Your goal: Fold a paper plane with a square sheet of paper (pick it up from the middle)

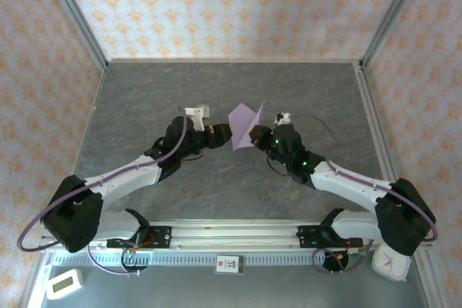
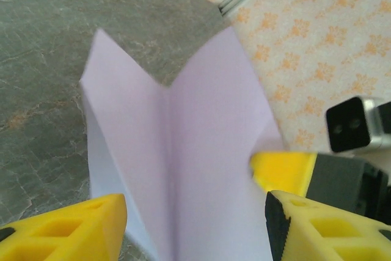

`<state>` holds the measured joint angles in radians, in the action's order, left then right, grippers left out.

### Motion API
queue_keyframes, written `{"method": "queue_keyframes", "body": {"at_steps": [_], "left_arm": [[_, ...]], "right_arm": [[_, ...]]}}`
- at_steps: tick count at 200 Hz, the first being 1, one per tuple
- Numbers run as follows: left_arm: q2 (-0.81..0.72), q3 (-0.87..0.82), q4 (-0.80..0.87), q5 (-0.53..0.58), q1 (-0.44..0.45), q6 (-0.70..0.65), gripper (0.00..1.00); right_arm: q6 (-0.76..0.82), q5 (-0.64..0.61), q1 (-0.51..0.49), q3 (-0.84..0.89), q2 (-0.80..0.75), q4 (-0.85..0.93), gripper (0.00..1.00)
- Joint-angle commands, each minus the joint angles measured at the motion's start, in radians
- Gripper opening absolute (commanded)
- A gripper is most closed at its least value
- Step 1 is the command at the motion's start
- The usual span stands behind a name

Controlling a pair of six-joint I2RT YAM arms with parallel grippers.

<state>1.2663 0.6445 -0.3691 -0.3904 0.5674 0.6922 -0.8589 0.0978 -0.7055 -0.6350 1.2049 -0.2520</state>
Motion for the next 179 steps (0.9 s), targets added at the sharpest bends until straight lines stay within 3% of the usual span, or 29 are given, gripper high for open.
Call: {"method": "queue_keyframes", "body": {"at_steps": [1, 44, 104, 179], "left_arm": [[-0.031, 0.009, 0.044, 0.027, -0.012, 0.016, 0.64], [-0.047, -0.005, 0.035, 0.027, -0.014, 0.029, 0.64], [-0.047, -0.014, 0.035, 0.018, -0.013, 0.03, 0.64], [-0.058, -0.028, 0.013, 0.005, -0.014, 0.05, 0.64]], "right_arm": [[0.16, -0.112, 0.024, -0.102, -0.013, 0.353, 0.0], [0.315, -0.154, 0.046, -0.296, 0.075, 0.594, 0.0], [0.35, -0.018, 0.03, -0.276, 0.189, 0.586, 0.0], [0.44, -0.004, -0.104, -0.437, 0.442, 0.682, 0.0]]}}
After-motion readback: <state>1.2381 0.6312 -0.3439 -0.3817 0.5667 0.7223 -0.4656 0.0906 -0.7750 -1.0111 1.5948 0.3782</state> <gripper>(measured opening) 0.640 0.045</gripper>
